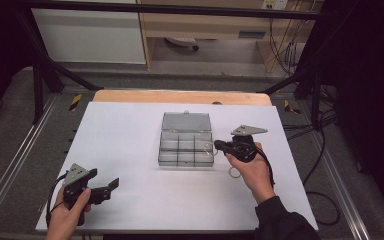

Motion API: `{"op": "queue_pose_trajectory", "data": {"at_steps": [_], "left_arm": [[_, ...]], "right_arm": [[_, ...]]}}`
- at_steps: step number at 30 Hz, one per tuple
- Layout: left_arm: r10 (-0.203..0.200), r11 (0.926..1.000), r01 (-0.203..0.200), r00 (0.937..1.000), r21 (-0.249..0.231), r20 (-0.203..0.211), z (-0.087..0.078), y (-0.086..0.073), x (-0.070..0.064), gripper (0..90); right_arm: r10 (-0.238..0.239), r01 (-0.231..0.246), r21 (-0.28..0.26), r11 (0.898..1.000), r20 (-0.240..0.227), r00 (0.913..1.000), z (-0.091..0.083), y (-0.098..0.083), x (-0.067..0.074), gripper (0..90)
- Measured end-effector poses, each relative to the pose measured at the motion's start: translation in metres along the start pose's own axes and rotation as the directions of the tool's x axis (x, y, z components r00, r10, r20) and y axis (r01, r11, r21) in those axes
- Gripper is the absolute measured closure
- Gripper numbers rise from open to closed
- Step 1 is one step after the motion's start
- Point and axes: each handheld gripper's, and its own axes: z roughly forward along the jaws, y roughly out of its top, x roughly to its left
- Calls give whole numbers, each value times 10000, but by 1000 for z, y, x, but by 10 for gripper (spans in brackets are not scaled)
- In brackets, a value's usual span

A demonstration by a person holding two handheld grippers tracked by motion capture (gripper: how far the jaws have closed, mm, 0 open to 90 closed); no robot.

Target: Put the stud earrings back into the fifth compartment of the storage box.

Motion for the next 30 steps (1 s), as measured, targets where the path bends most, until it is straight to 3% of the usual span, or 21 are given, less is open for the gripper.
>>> {"op": "queue_pose_trajectory", "data": {"at_steps": [10,20,30], "left_arm": [[6,10000,-6,10000,-19,-65,0,0,0,95],[44,10000,-45,10000,-73,-81,0,0,1,86],[13,10000,-14,10000,-69,-90,0,0,1,72]], "right_arm": [[-292,293,70,9995,-157,9995,23,17,11,873],[-380,388,271,9989,-280,9989,40,24,18,873],[-789,817,561,9951,-496,9956,60,31,33,873]]}}
